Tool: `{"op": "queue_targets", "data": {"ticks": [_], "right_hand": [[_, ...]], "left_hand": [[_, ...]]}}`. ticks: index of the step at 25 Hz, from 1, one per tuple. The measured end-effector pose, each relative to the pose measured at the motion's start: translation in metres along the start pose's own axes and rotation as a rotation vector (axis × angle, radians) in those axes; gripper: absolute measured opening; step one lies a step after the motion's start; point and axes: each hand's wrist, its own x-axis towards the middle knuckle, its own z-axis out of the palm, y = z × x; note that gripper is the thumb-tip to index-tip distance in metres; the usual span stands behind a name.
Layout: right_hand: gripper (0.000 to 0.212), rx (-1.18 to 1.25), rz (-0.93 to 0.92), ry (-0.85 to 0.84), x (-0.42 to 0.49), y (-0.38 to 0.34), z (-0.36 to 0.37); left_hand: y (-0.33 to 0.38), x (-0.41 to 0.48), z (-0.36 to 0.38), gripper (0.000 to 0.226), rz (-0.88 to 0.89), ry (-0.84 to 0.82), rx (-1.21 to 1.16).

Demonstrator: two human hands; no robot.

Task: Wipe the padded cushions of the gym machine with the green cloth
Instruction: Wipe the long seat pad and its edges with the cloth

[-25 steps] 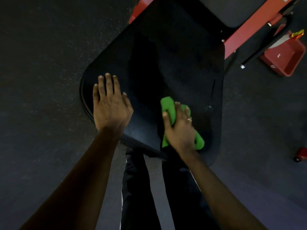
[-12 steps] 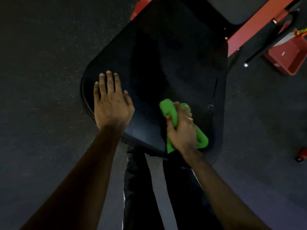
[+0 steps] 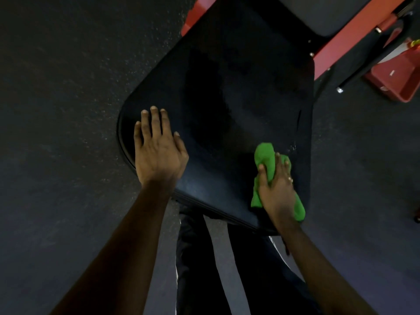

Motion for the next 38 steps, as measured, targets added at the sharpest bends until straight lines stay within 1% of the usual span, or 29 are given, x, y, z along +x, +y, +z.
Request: {"op": "queue_targets", "data": {"ticks": [1,3,5,6,7,9,10,11,12,16,18,19,22,23,24,25,26,28,29,30,31,33,35,36,38], "right_hand": [[0.062,-0.025,-0.043,-0.014,-0.02,0.0,0.0],[0.062,-0.061,-0.178,-0.038,-0.025,-0.009,0.009],[0.057,-0.055,-0.326,-0.086,0.005,-0.028,0.02],[0.055,-0.044,-0.372,-0.099,0.028,-0.039,0.028],[0.054,-0.029,-0.373,-0.106,0.054,-0.049,0.034],[0.055,-0.026,-0.273,-0.082,0.102,-0.072,0.039],[0.056,-0.032,-0.215,-0.066,0.112,-0.079,0.039],[0.058,-0.035,-0.182,-0.056,0.109,-0.082,0.039],[0.058,-0.04,-0.189,-0.062,0.092,-0.079,0.037],[0.063,-0.079,-0.46,-0.164,-0.019,-0.043,0.017],[0.061,-0.076,-0.528,-0.195,-0.006,-0.037,0.02],[0.06,-0.062,-0.492,-0.179,0.015,-0.045,0.026],[0.059,-0.001,-0.218,-0.088,0.079,-0.087,0.039],[0.059,0.01,-0.17,-0.083,0.082,-0.098,0.044],[0.06,0.011,-0.194,-0.088,0.07,-0.106,0.047],[0.061,0.012,-0.296,-0.111,0.049,-0.109,0.049],[0.061,0.002,-0.443,-0.161,0.023,-0.111,0.048],[0.062,-0.007,-0.669,-0.257,-0.009,-0.108,0.045],[0.061,-0.012,-0.742,-0.271,-0.001,-0.112,0.047],[0.059,-0.007,-0.775,-0.267,0.017,-0.122,0.051],[0.058,-0.006,-0.771,-0.253,0.039,-0.137,0.058],[0.055,-0.009,-0.672,-0.223,0.082,-0.174,0.071],[0.055,0.021,-0.55,-0.221,0.091,-0.201,0.077],[0.055,0.033,-0.558,-0.229,0.081,-0.204,0.076],[0.059,0.026,-0.745,-0.282,0.042,-0.191,0.067]], "left_hand": [[0.0,0.0,0.0,0.06,0.003,0.003,0.002],[0.0,0.0,0.001,0.06,0.0,0.007,0.006],[0.0,-0.001,0.001,0.06,0.001,0.005,0.0],[0.0,0.0,0.001,0.06,0.002,0.004,0.001],[0.0,0.0,0.0,0.06,0.0,0.001,0.003],[0.0,0.0,0.0,0.06,-0.005,-0.002,0.0],[0.001,0.001,0.001,0.06,-0.004,0.0,-0.004],[0.001,0.0,0.0,0.06,-0.005,0.002,-0.008],[0.002,0.0,0.0,0.06,-0.003,0.005,-0.012],[0.0,0.001,0.0,0.06,-0.006,0.009,-0.018],[0.001,0.001,0.0,0.06,-0.002,-0.009,-0.016],[0.001,0.002,-0.002,0.06,0.007,-0.024,-0.023],[-0.015,0.007,-0.008,0.059,0.06,-0.041,-0.043],[-0.027,0.008,-0.012,0.061,0.054,-0.034,-0.016],[-0.039,0.009,-0.015,0.065,0.024,-0.033,0.002],[-0.048,0.01,-0.018,0.07,-0.018,-0.042,-0.012],[-0.055,0.009,-0.018,0.073,-0.056,-0.051,-0.052],[-0.058,0.009,-0.012,0.069,-0.079,-0.032,-0.164],[-0.057,0.01,-0.009,0.067,-0.082,-0.009,-0.205],[-0.056,0.01,-0.006,0.066,-0.083,0.011,-0.228],[-0.055,0.011,-0.004,0.066,-0.082,0.022,-0.235],[-0.056,0.012,-0.003,0.067,-0.081,0.022,-0.227],[-0.056,0.012,-0.005,0.066,-0.084,0.022,-0.234],[-0.056,0.013,-0.005,0.066,-0.082,0.027,-0.249],[-0.057,0.014,-0.005,0.068,-0.064,0.029,-0.297]]}}
